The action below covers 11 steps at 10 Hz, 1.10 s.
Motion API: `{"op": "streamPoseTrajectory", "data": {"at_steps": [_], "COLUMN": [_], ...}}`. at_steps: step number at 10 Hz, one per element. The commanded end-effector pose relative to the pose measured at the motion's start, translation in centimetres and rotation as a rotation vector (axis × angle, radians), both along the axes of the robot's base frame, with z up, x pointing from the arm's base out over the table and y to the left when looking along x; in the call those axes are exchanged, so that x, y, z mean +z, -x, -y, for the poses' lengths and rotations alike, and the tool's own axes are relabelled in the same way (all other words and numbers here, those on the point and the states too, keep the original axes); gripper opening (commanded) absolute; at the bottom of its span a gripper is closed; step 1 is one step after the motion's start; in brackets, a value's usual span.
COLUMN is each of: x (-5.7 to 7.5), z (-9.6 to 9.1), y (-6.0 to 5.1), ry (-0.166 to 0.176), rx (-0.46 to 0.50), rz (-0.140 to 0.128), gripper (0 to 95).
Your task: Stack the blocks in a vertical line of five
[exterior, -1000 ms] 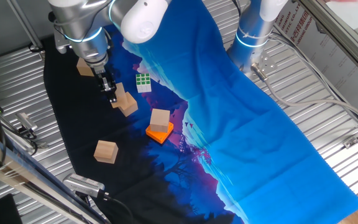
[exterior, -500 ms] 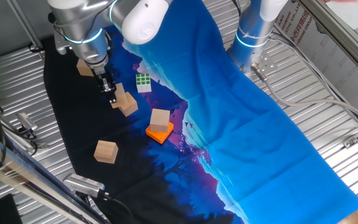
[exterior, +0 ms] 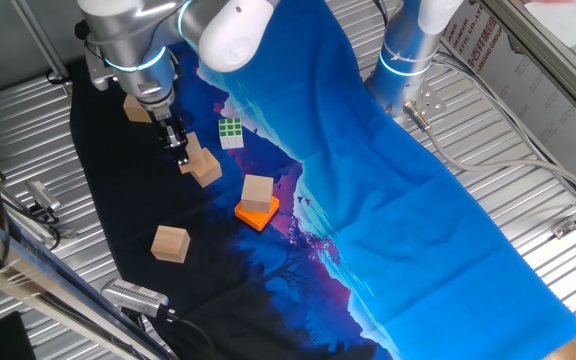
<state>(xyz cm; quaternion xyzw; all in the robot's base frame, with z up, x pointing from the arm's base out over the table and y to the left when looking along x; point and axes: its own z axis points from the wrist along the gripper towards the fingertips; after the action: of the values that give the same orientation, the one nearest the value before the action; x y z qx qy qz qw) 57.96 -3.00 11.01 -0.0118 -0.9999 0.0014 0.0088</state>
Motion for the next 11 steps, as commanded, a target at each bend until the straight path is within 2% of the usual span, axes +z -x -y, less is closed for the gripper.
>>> {"op": "streamPoseTrajectory", "data": {"at_steps": [1, 2, 3, 5, 7, 11], "x": [0.02, 0.02, 0.02, 0.02, 0.59, 0.70], "z": [0.01, 0.01, 0.01, 0.01, -0.35, -0.63], "y": [0.03, 0.03, 0.03, 0.03, 0.25, 0.55], "ry": [0.044, 0.043, 0.043, 0.046, 0.046, 0.024], "rx": [0.262, 0.311, 0.313, 0.303, 0.273, 0.228], "rz": [-0.002, -0.006, -0.012, -0.020, -0.039, -0.039], "gripper": [0.0, 0.0, 0.0, 0.0, 0.0, 0.0]}}
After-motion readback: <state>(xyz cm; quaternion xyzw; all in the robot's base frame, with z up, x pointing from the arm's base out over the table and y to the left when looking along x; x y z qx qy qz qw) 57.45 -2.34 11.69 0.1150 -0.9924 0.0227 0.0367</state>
